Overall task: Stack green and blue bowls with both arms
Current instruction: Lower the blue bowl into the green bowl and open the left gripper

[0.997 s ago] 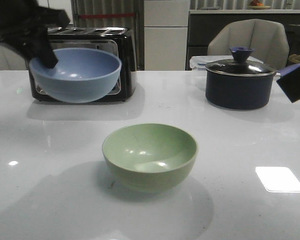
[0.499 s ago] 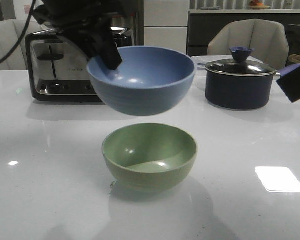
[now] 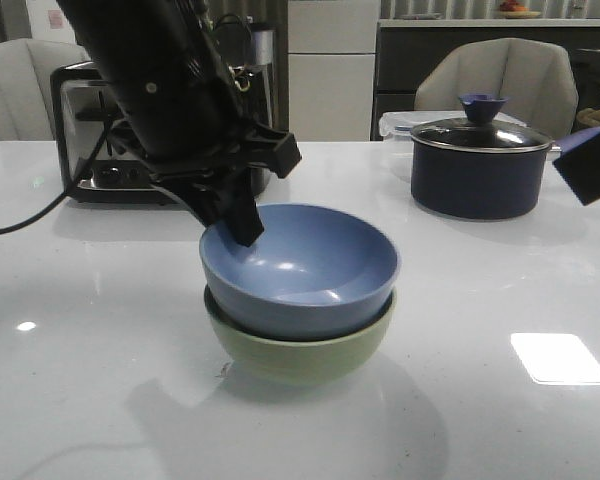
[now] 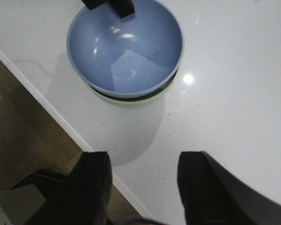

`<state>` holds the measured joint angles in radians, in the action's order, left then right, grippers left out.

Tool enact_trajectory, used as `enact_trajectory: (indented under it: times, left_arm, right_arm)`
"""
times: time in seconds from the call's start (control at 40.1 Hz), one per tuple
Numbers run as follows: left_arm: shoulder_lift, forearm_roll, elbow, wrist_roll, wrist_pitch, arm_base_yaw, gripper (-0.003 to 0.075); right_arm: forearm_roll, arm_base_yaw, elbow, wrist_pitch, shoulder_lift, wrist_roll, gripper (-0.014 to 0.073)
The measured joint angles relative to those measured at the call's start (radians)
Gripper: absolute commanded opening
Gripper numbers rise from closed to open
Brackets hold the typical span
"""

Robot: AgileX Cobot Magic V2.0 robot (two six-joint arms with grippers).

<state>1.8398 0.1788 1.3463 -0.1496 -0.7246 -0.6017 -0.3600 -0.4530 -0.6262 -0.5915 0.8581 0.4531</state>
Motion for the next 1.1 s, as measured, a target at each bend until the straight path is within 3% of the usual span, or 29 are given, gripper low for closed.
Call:
enact_trajectory:
  times: [0.125,0.324,0.374,0.723,1.097]
  left_arm:
    - [0.026,0.0,0.0,0.0,0.009,0.0,0.0137]
    - [0.028,0.004,0.0,0.0,0.009,0.0,0.0378]
    - [0.028,0.009,0.0,0.0,0.006,0.0,0.0405]
    - [-0.157,-0.046,-0.028,0.0,-0.034,-0.001,0.0402]
    - [-0.628,-0.146,-0.324,0.0,-0.035,-0.001,0.0402]
  right_arm:
    - [0.0,0.0,0.0,0.0,0.0,0.0,0.0444]
    - [0.0,0.0,0.0,0.0,0.0,0.0,0.0444]
    - [0.0,0.0,0.0,0.0,0.0,0.0,0.0444]
    - [0.0,0.0,0.0,0.0,0.0,0.0,0.0444]
    - [0.0,0.0,0.0,0.0,0.0,0.0,0.0444]
